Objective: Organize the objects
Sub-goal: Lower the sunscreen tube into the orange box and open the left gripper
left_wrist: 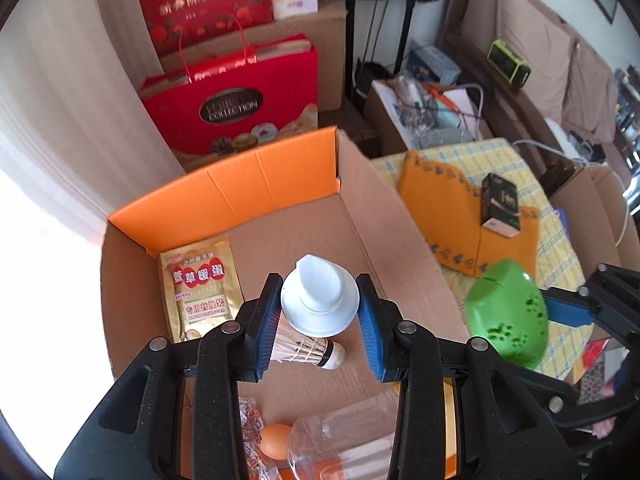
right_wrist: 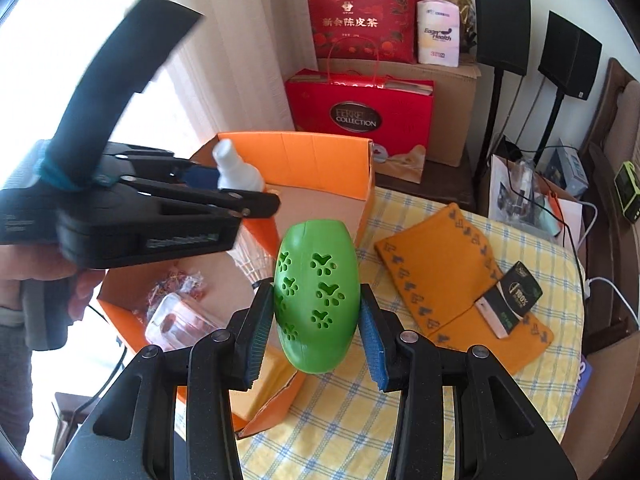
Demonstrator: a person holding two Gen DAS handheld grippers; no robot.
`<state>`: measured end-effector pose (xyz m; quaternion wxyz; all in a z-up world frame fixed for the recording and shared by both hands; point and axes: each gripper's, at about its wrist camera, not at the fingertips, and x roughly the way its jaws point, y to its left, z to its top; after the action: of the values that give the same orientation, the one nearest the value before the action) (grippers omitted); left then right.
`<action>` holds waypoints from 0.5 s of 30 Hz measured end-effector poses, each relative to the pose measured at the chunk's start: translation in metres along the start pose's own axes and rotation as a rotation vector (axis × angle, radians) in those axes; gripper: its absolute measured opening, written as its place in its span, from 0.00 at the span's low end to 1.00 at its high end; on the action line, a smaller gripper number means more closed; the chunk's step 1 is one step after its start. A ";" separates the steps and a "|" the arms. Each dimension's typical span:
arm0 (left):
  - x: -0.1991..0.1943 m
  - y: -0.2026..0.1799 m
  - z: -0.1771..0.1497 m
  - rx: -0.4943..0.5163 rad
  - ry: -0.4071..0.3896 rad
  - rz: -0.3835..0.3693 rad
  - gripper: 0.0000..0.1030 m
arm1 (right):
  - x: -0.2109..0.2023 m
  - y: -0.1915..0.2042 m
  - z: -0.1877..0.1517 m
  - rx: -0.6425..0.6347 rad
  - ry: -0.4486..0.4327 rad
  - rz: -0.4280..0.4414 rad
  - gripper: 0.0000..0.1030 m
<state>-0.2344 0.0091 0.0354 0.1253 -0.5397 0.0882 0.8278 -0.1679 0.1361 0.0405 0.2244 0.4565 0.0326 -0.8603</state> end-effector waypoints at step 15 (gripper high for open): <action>0.033 -0.014 0.009 -0.008 -0.040 -0.049 0.33 | 0.011 -0.019 -0.006 0.024 0.012 0.007 0.41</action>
<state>-0.2505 0.0284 0.0084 0.1451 -0.5257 0.0692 0.8353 -0.1764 0.1504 0.0259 0.2218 0.4643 0.0220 -0.8572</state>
